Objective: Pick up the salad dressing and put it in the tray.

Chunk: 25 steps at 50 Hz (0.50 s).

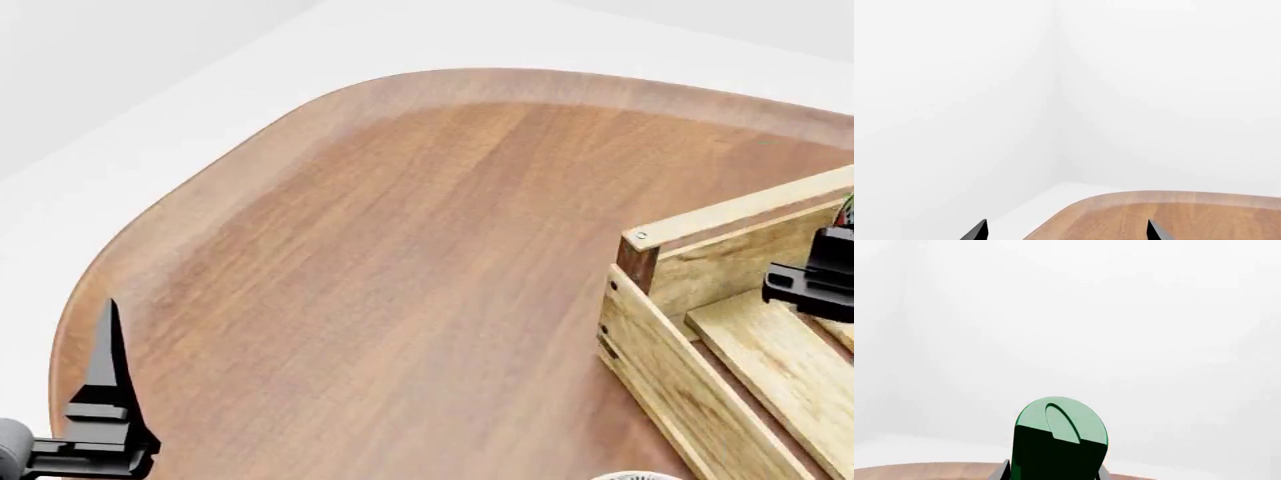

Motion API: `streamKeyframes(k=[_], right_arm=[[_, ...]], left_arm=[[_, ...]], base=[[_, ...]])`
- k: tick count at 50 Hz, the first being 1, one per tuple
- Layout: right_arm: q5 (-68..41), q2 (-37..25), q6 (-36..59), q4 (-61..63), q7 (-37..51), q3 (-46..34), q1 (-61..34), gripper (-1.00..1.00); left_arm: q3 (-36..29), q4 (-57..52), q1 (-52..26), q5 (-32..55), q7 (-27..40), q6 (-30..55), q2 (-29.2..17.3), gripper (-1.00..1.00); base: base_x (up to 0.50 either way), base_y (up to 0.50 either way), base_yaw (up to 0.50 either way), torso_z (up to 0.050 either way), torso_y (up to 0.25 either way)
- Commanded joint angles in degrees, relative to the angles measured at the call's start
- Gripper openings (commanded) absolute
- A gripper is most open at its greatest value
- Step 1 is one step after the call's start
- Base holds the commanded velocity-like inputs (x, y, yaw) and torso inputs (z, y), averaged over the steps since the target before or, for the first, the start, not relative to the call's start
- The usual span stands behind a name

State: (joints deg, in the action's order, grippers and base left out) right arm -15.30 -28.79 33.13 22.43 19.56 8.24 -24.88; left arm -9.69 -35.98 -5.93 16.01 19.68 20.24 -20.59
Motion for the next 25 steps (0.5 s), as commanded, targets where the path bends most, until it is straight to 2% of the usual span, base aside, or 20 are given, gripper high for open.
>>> streamKeyframes(k=[1, 25], right_arm=[[4.01, -1.13, -1.42, -7.65, 1.85, 1.86, -3.03, -1.0], [8.04, -2.44, -3.17, -25.72, 3.25, -0.94, -11.84, -1.0]], left_arm=[[-0.13, 0.06, -0.07, 0.03, 0.18, -0.08, -0.18, 1.0], [-0.34, -0.03, -0.12, 0.38, 0.5, -0.12, -0.54, 1.0]], base=[[0.0, 0.0, 0.0, 0.0, 0.0], [0.0, 0.0, 0.0, 0.0, 0.001]])
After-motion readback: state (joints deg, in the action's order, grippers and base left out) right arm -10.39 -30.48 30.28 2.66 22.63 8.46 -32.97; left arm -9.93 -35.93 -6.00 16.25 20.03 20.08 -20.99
